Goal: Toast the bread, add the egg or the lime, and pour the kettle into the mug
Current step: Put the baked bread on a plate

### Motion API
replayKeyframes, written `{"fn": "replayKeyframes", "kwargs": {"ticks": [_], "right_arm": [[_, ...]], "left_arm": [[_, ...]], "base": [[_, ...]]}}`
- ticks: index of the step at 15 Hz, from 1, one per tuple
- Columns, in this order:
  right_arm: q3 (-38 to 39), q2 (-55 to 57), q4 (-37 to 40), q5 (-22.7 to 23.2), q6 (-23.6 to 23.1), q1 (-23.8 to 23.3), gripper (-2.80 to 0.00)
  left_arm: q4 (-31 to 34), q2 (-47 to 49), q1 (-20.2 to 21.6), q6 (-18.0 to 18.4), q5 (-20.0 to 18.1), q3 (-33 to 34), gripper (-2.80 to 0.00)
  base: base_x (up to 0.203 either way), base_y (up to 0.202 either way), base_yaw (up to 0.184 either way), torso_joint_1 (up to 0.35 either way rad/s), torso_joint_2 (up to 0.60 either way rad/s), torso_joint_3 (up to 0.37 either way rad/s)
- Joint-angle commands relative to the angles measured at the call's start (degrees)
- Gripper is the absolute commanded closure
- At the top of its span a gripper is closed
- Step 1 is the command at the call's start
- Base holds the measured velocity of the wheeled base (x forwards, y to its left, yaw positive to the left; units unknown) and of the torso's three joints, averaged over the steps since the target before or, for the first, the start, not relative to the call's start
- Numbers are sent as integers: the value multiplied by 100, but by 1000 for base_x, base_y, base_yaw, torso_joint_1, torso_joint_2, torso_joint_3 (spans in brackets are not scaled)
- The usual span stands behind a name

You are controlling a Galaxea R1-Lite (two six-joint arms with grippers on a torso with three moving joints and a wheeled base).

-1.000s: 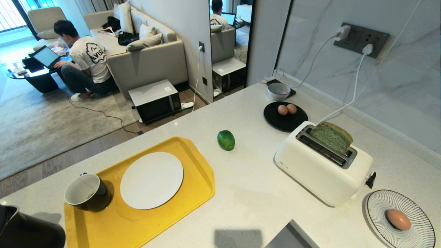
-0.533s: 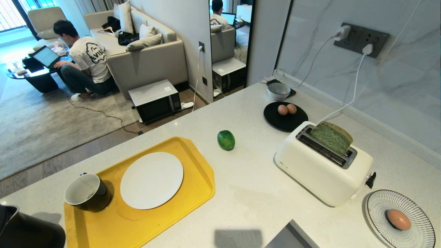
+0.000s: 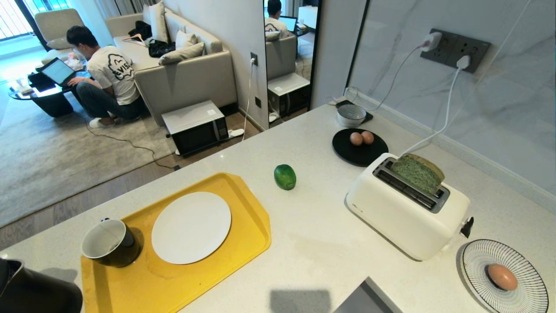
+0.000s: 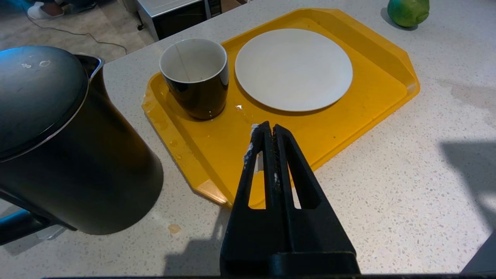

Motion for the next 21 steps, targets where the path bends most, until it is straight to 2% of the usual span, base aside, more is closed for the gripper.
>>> {"fn": "replayKeyframes", "kwargs": {"ticks": [1, 3, 6, 8, 9, 10, 12, 13, 15, 16, 19, 21], "right_arm": [[-1145, 1674, 263, 2, 293, 132, 0], [-2033, 2917, 397, 226, 652, 258, 0], [-2928, 4255, 425, 1133, 956, 489, 0], [-3111, 4797, 27, 1680, 1022, 553, 0], [-3120, 5077, -188, 1755, 1021, 564, 0], [-3154, 5362, -301, 1776, 1006, 566, -280], [-3366, 5902, -408, 1743, 957, 541, -280], [-3470, 6104, -424, 1569, 806, 521, -280], [-3521, 6337, -408, 1054, 21, 501, -280], [-3526, 6442, -395, 946, -188, 490, -280], [-3600, 6780, -392, 910, -298, 490, -280], [-3682, 6980, -396, 917, -630, 495, -280]], "left_arm": [[3, 5, 2, -4, -1, 1, 0], [3, 5, 2, 4, -1, 1, 0], [-5, 5, 2, 4, -1, 1, 0], [3, 5, -2, 1, -1, 1, 0], [-2, 5, 2, 4, -1, 1, 0], [2, 5, 2, 1, -1, 1, 0], [3, 5, 2, 4, -1, 1, 0], [3, 5, 2, 4, -1, 1, 0], [-1, 5, 2, 4, -1, 1, 0], [3, 5, 2, -1, -1, 1, 0], [-5, 5, 2, 4, -1, 1, 0], [-3, 5, 2, 4, -1, 1, 0]], "base": [[0, 0, 0, 0, 0, 0], [0, 0, 0, 0, 0, 0], [0, 0, 0, 0, 0, 0], [0, 0, 0, 0, 0, 0], [0, 0, 0, 0, 0, 0], [0, 0, 0, 0, 0, 0], [0, 0, 0, 0, 0, 0], [0, 0, 0, 0, 0, 0], [0, 0, 0, 0, 0, 0], [0, 0, 0, 0, 0, 0], [0, 0, 0, 0, 0, 0], [0, 0, 0, 0, 0, 0]]}}
